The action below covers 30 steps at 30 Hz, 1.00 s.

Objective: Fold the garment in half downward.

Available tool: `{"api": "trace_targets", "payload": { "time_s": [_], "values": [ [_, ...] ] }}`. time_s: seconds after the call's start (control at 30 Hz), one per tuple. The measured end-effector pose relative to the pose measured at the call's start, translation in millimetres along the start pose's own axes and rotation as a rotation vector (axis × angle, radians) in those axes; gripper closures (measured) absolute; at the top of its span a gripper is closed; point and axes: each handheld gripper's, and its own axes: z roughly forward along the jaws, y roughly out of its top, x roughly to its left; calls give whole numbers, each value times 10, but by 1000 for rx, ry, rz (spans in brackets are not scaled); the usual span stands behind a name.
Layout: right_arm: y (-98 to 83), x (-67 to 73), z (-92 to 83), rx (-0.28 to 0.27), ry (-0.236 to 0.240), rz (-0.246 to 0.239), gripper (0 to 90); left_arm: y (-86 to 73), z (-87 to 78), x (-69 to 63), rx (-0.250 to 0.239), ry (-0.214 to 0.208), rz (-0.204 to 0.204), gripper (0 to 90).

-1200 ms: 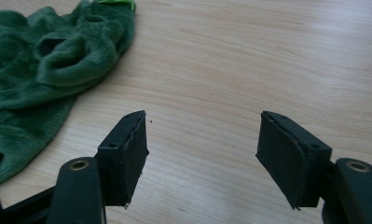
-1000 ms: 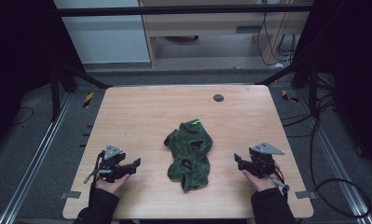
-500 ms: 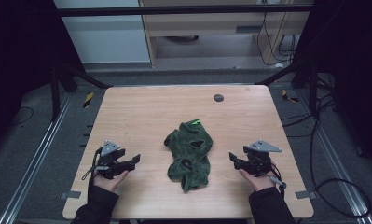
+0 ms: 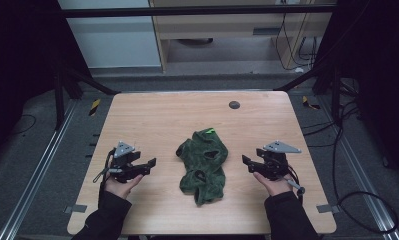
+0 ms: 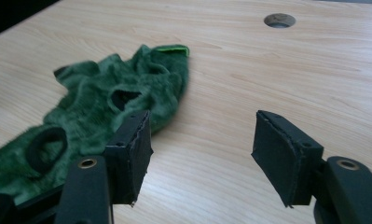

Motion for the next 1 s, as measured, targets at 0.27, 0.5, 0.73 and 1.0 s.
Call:
{"api": "trace_targets", "payload": {
  "time_s": [0.27,0.5,0.73,1.0],
  "values": [
    [153,53,112,1,2,-21,369,146,75,-1,-19,4,-3,296],
    [285,93,252,18,13,-41,380,282,177,-33,-26,3,9,302],
    [354,139,393,27,27,-49,393,352,301,-83,-17,8,20,318],
    [402,172,524,42,34,-65,411,464,501,-177,7,3,41,334]
  ]
}}
